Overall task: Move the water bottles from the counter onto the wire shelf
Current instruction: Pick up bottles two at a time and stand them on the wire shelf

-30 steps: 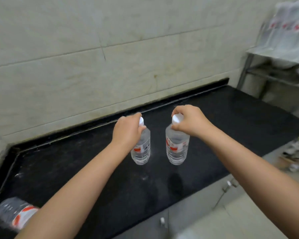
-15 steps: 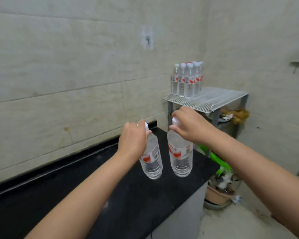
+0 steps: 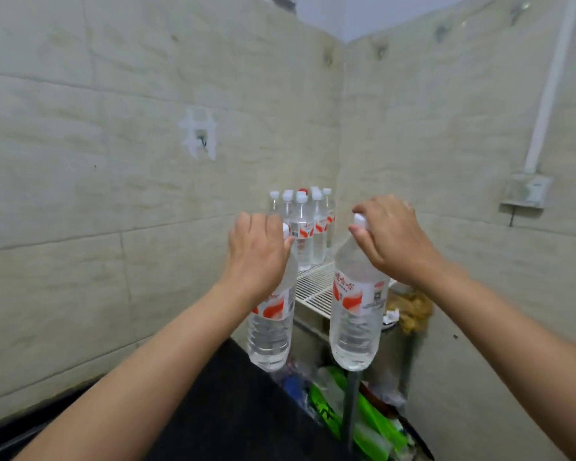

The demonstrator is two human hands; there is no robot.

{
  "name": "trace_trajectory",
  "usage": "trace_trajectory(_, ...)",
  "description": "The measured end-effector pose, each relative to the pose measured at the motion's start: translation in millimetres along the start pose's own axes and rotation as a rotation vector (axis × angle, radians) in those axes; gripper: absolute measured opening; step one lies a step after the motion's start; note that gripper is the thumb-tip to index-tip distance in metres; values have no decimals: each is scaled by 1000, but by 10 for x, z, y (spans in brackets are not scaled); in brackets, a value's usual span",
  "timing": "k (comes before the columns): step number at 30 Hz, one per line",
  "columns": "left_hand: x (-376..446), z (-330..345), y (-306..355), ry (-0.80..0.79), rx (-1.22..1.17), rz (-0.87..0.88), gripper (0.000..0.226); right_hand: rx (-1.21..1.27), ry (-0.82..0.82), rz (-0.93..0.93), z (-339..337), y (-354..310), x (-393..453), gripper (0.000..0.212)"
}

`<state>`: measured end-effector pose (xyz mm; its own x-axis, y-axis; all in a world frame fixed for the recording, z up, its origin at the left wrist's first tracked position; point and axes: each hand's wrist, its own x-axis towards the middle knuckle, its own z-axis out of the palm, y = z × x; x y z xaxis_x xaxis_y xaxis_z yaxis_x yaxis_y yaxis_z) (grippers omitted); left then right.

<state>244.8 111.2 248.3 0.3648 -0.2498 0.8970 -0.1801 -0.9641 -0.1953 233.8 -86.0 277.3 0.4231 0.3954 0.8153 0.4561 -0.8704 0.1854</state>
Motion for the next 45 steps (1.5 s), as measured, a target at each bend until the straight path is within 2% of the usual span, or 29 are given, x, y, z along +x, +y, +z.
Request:
trace_trajectory(6, 846, 842, 56, 134, -7, -35, 38, -19, 124, 15, 569, 937, 571, 39)
trace_trajectory(17, 1607, 2406, 665, 88, 146, -35, 35, 72, 103, 16, 2118, 2606, 978, 43)
trace_trajectory(22, 1808, 3121, 1020, -19, 269, -114, 34, 206, 55, -60, 2834, 3264, 1055, 38)
trace_trajectory(27, 2032, 3646, 1316, -167, 382, -159, 33, 416, 24, -18, 3405, 3684, 1212, 39)
trace_trajectory(32, 2231, 4065, 1445, -274, 432, -231, 23, 620, 23, 87, 3806, 3863, 1266, 42)
trace_trajectory(34, 2301, 4193, 1431, -374, 426, -224, 26, 705, 8, 136, 3860, 3855, 1317, 45)
trace_trajectory(37, 2331, 4349, 1421, -476, 411, -242, 32, 708, 12, 123, 3913, 3799, 1393, 39)
trace_trajectory(40, 2380, 4377, 1329, -541, 426, -344, 33, 758, -90, 111, 3950, 3752, 1415, 49)
trace_trajectory(42, 2417, 4448, 1204, -607, 415, -336, 34, 755, -148, 90, 3977, 3744, 1438, 57)
trace_trajectory(45, 2536, 4447, 1055, -714, 387, -318, 40, 655, -295, 49, 3891, 3841, 1520, 41)
